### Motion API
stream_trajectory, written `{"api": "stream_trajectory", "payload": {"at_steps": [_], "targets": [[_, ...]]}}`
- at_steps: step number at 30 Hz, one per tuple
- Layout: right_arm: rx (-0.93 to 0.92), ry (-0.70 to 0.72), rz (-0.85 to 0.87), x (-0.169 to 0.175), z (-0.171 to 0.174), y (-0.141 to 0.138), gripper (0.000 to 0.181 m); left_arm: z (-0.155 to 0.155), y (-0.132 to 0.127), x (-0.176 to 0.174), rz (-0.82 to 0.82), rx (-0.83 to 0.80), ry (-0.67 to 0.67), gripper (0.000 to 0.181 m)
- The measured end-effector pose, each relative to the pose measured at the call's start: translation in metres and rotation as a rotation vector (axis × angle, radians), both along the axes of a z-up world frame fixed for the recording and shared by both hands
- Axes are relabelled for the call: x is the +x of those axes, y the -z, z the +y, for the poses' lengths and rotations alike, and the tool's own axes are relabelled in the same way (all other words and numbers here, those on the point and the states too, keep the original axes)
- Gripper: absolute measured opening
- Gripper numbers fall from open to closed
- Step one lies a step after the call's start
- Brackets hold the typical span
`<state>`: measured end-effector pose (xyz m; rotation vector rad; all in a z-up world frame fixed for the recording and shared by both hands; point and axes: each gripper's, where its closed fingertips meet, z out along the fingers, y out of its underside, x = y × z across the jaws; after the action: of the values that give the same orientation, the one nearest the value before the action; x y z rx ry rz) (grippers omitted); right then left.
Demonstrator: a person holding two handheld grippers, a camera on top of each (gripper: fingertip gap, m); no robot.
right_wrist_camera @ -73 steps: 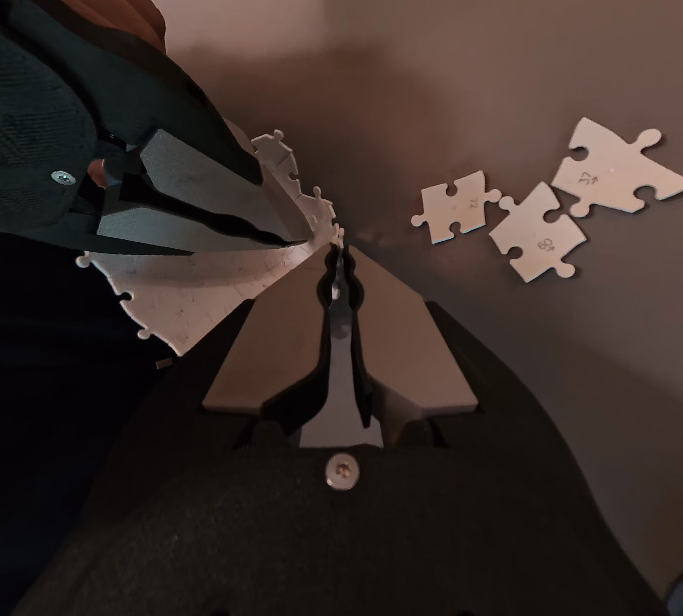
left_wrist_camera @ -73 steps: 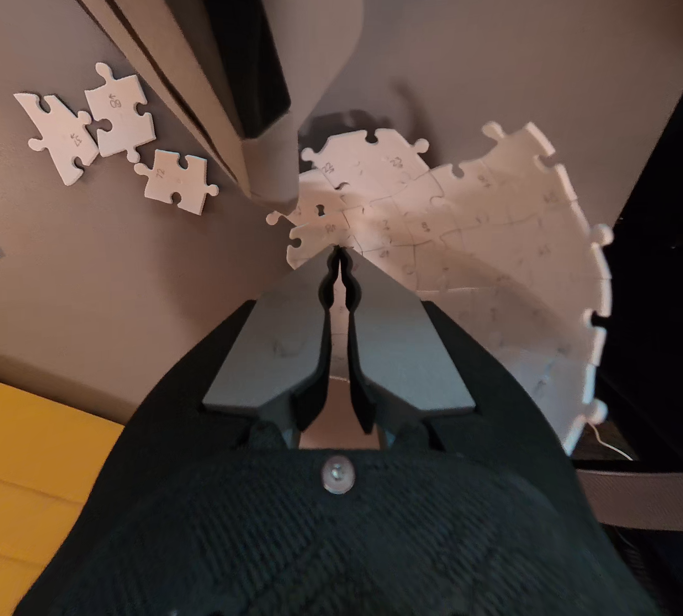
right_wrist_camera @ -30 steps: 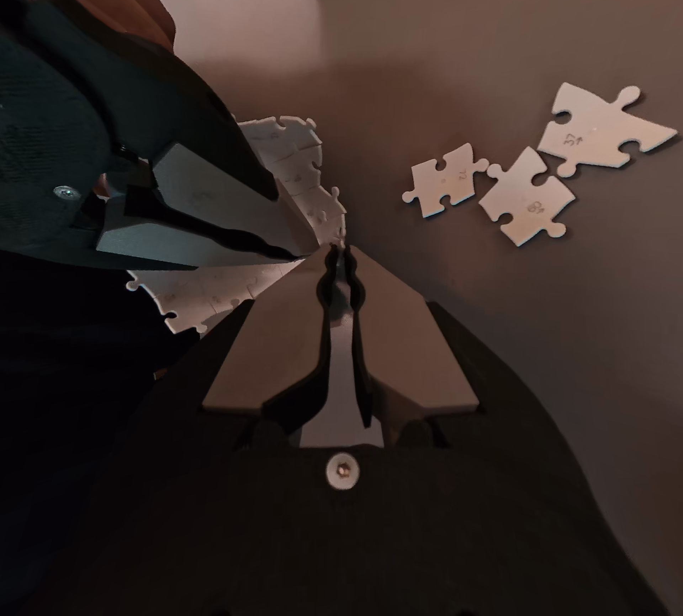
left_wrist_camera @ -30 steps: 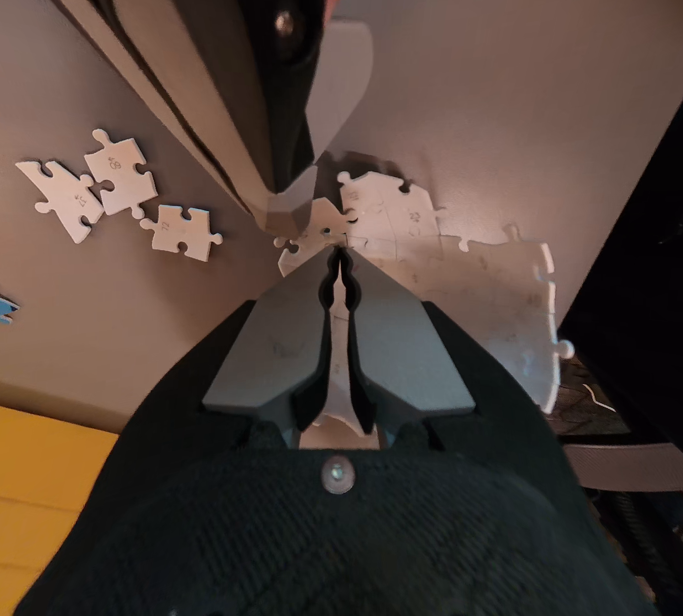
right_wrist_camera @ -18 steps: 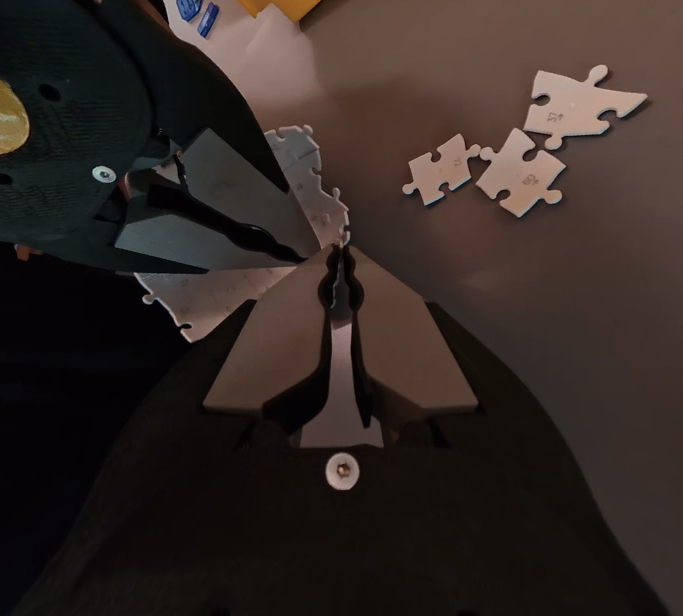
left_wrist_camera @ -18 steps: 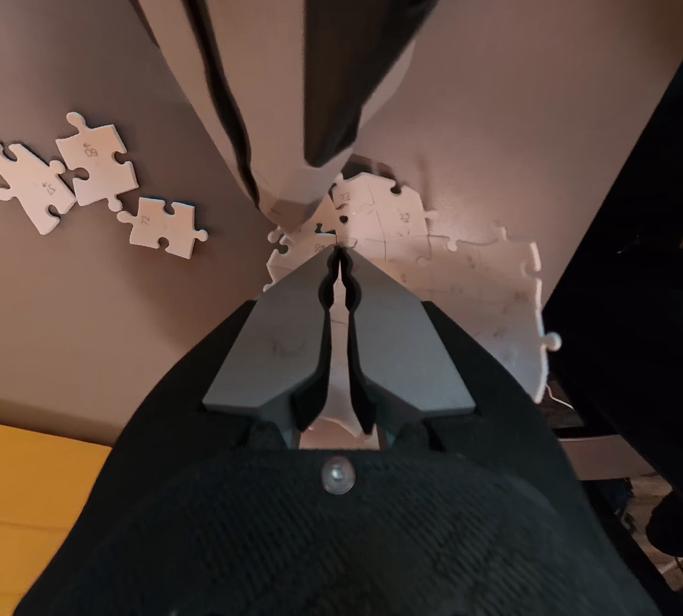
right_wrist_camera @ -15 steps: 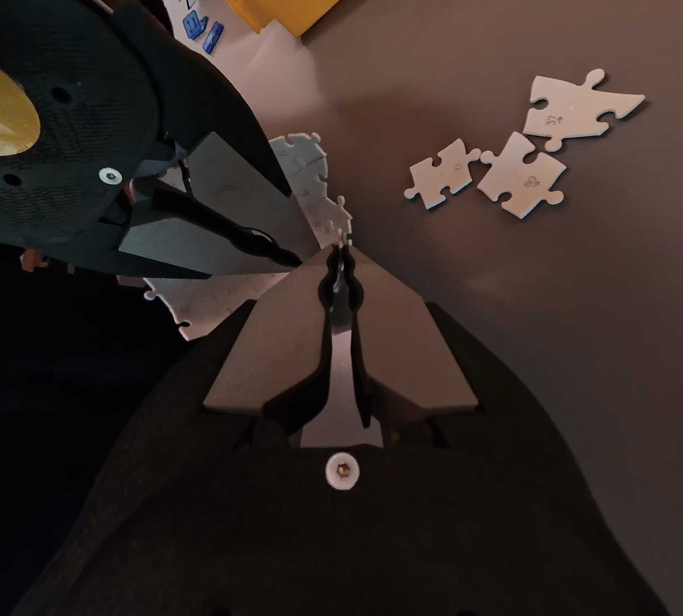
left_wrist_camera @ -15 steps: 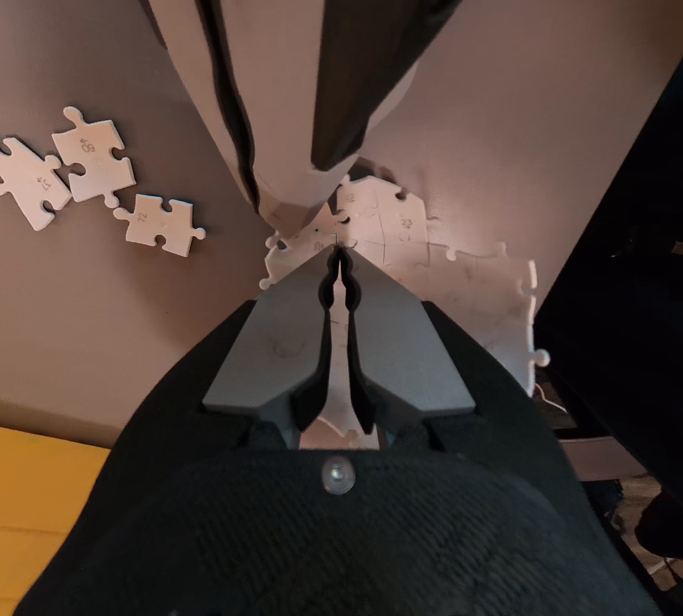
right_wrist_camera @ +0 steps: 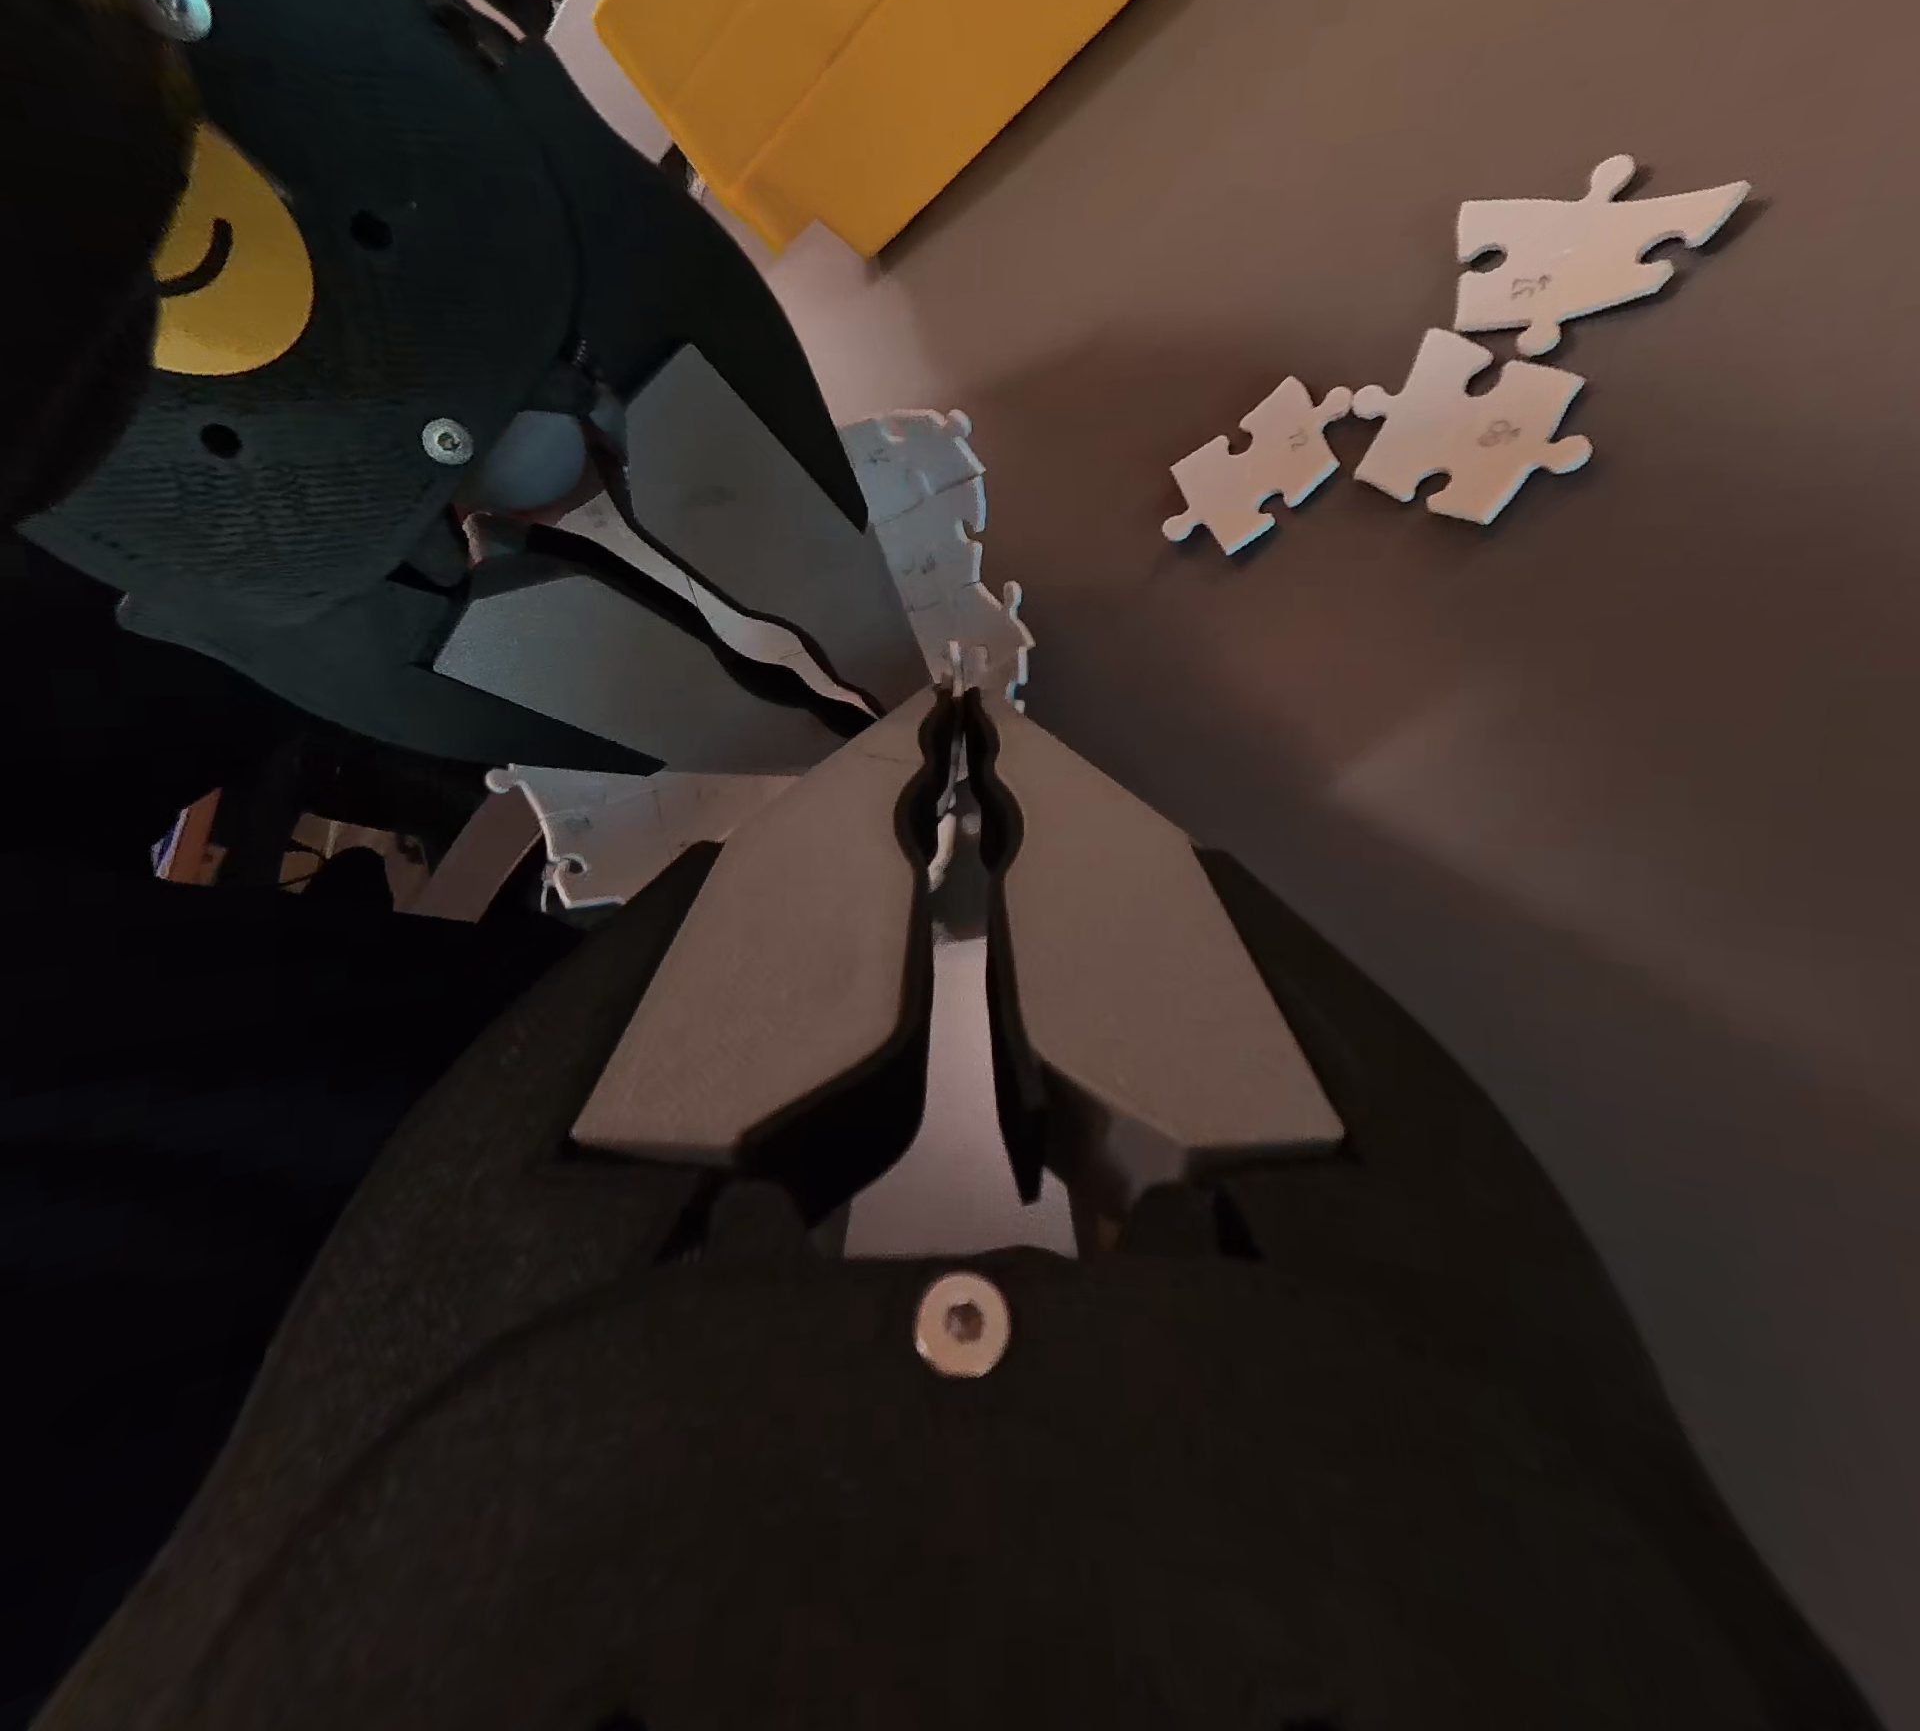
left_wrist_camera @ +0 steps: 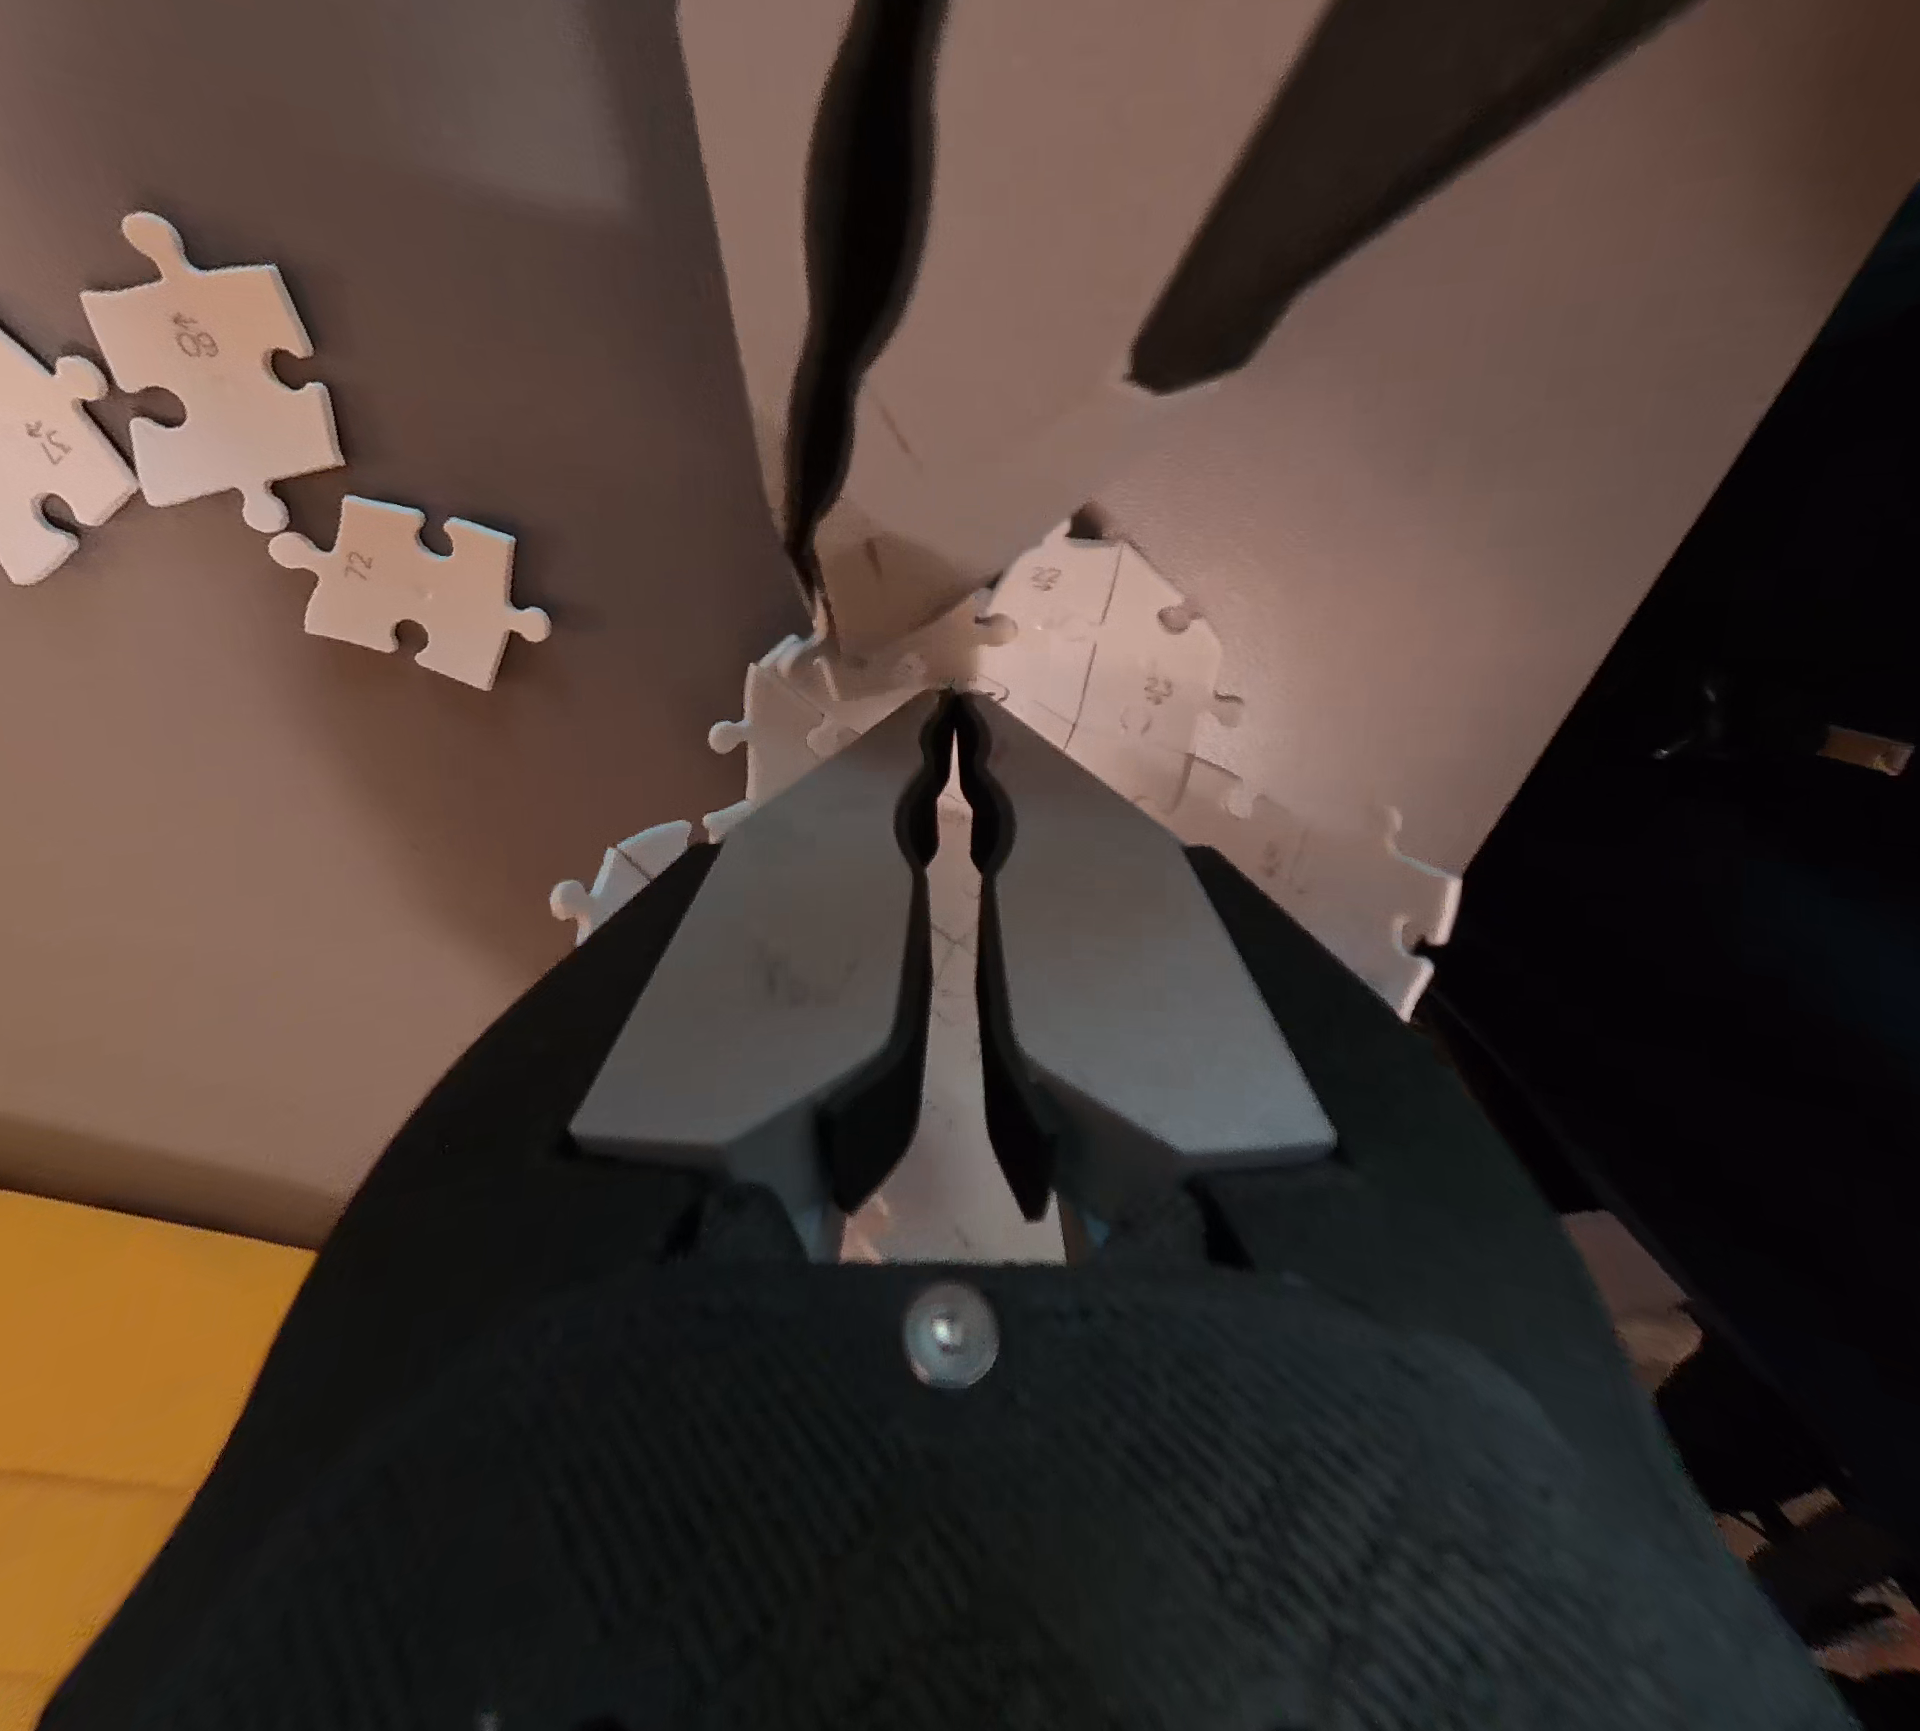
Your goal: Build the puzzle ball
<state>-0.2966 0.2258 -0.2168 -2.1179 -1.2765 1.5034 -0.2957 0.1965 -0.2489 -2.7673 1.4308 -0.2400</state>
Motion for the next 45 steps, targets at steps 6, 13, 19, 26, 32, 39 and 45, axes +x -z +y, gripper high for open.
{"api": "stream_trajectory", "payload": {"at_steps": [6, 13, 19, 26, 32, 39, 45], "targets": [[-0.011, 0.03, 0.015, 0.005, -0.003, 0.004, 0.0, -0.004, -0.001, -0.002, 0.028, -0.026, -0.022, 0.0], [0.032, -0.009, -0.025, 0.006, -0.018, 0.008, 0.0, -0.006, 0.0, -0.003, 0.041, -0.034, -0.053, 0.0], [0.052, -0.017, -0.054, 0.002, -0.014, 0.014, 0.0, -0.016, 0.0, -0.003, 0.062, -0.055, -0.051, 0.0], [0.078, -0.038, -0.077, -0.004, -0.01, 0.017, 0.0, -0.016, -0.003, -0.004, 0.066, -0.054, -0.049, 0.0], [0.092, -0.057, -0.077, -0.009, -0.008, 0.016, 0.0, -0.003, -0.013, -0.007, 0.064, 0.025, -0.003, 0.0], [0.101, -0.101, -0.088, -0.012, -0.009, 0.017, 0.0, -0.004, 0.0, -0.009, 0.055, 0.0, -0.015, 0.0], [0.122, -0.093, -0.095, -0.012, 0.0, 0.015, 0.0, -0.005, 0.0, -0.009, 0.053, -0.007, -0.012, 0.0]]}}
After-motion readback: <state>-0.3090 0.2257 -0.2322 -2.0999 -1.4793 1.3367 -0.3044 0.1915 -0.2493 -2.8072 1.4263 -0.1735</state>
